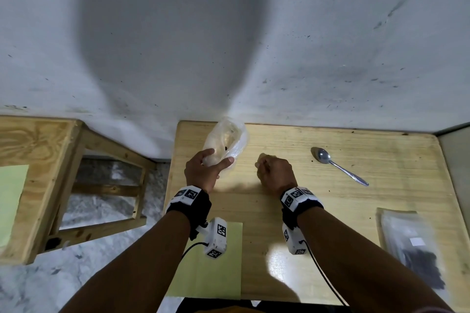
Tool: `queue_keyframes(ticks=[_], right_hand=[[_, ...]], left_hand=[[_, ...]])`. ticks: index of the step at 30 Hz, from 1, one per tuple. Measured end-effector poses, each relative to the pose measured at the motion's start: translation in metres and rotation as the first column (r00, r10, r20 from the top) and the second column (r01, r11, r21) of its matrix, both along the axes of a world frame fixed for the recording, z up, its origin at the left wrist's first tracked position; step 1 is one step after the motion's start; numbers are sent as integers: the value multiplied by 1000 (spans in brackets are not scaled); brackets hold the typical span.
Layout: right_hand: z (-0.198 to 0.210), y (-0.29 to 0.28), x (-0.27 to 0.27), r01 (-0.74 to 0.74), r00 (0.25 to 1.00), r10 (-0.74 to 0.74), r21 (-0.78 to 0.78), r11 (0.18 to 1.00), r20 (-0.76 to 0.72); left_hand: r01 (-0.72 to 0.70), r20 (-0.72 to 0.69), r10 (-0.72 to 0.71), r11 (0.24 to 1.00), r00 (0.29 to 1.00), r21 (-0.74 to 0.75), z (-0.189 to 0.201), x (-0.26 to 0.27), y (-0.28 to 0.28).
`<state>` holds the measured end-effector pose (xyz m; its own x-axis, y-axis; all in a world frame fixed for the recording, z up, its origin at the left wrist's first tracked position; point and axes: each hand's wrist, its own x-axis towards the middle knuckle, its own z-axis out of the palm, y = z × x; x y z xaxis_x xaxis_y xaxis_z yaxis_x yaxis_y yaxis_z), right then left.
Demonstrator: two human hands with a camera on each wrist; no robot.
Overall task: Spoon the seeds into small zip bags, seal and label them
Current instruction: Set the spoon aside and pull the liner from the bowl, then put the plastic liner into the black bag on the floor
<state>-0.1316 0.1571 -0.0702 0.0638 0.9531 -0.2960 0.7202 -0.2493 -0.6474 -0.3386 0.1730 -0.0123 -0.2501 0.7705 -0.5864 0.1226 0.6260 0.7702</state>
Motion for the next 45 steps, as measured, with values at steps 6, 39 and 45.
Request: queue_keyframes(ticks=[6,39,45], right_hand=[[23,-8,-1,411,488,-594,-433,803,-639],[52,-515,306,882,376,-860,-152,446,-344],[27,-595,330,881,357,-897,-225,416,-262]], left_hand=[[35,-12,-35,999,999,2,2,1,-4],[861,15,-865,501,501,86,25,424,-363],[909,103,-905,401,412,-117,2,465,-420]])
